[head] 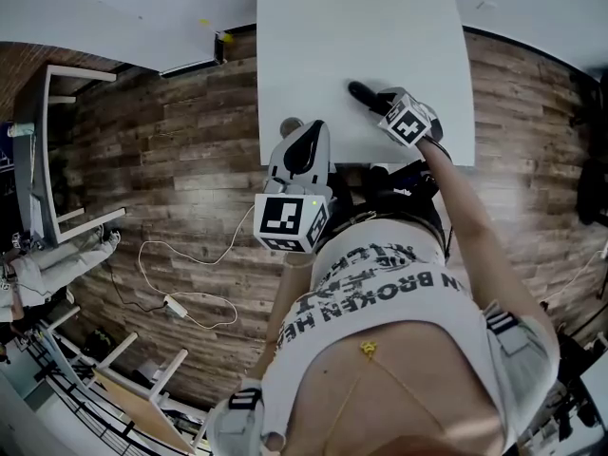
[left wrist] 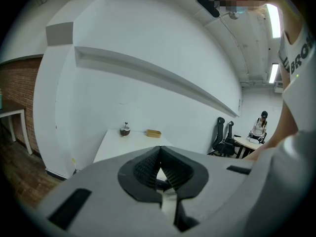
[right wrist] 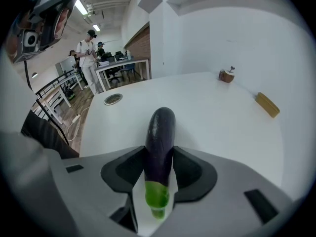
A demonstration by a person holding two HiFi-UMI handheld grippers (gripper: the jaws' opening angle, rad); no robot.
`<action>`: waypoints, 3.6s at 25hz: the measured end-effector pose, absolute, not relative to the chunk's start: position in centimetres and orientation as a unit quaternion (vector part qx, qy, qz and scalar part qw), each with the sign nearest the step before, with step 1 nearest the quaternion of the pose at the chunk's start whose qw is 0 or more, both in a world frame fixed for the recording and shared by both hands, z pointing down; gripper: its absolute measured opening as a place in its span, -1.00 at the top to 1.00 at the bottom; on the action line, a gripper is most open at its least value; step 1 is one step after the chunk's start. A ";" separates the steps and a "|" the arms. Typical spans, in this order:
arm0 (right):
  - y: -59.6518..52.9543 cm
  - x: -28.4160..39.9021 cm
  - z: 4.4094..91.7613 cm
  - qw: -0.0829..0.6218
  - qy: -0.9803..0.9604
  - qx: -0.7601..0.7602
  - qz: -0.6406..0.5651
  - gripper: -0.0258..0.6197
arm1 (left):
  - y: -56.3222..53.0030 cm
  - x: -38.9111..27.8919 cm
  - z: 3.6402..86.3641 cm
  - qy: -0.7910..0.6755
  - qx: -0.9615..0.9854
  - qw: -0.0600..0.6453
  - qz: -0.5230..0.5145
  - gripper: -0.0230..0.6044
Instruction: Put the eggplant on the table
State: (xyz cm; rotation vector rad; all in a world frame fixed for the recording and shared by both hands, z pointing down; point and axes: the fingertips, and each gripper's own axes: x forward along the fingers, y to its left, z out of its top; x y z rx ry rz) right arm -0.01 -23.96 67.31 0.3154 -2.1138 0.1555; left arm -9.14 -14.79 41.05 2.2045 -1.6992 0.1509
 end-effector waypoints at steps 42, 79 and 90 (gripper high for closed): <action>-23.8 0.1 68.2 0.469 -0.865 0.142 0.110 0.38 | -15.0 -8.7 41.6 -0.595 0.782 0.179 0.057 0.91; -24.0 0.1 66.2 0.454 -0.874 0.126 0.120 0.11 | -16.0 -8.6 41.6 -0.578 0.795 0.174 0.060 0.91; -24.5 1.2 64.5 0.448 -0.880 0.122 0.098 0.08 | -16.6 -7.8 41.5 -0.567 0.804 0.172 0.060 0.91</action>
